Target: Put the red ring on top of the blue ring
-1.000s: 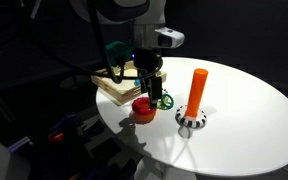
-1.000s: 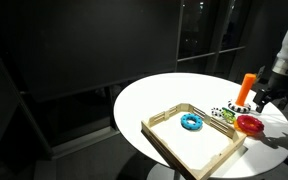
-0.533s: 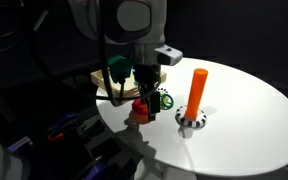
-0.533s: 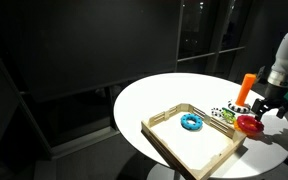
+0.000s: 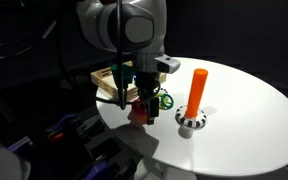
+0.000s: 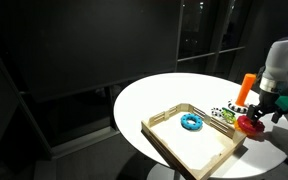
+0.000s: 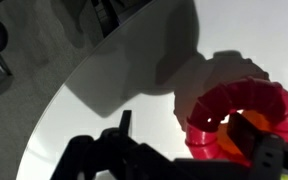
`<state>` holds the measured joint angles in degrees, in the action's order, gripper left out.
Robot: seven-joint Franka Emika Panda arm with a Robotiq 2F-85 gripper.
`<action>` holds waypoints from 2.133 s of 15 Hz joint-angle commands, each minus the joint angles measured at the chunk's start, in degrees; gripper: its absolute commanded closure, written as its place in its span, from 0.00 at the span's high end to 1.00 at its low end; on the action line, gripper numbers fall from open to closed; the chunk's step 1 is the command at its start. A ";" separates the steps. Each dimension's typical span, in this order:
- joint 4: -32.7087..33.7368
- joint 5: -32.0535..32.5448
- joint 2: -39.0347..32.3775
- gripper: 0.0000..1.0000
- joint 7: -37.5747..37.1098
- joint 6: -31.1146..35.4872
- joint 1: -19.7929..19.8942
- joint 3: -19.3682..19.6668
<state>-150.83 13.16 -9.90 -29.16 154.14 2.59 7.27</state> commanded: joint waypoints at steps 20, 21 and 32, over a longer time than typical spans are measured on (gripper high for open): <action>7.37 -7.42 5.52 0.10 -0.13 -13.59 -3.87 -2.25; 7.97 -7.76 5.65 0.10 -0.43 -14.68 -4.00 -2.83; 9.73 -6.33 4.32 0.33 -1.75 -16.28 -4.42 -4.65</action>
<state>-141.18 6.83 -5.59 -30.93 138.01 -2.03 2.81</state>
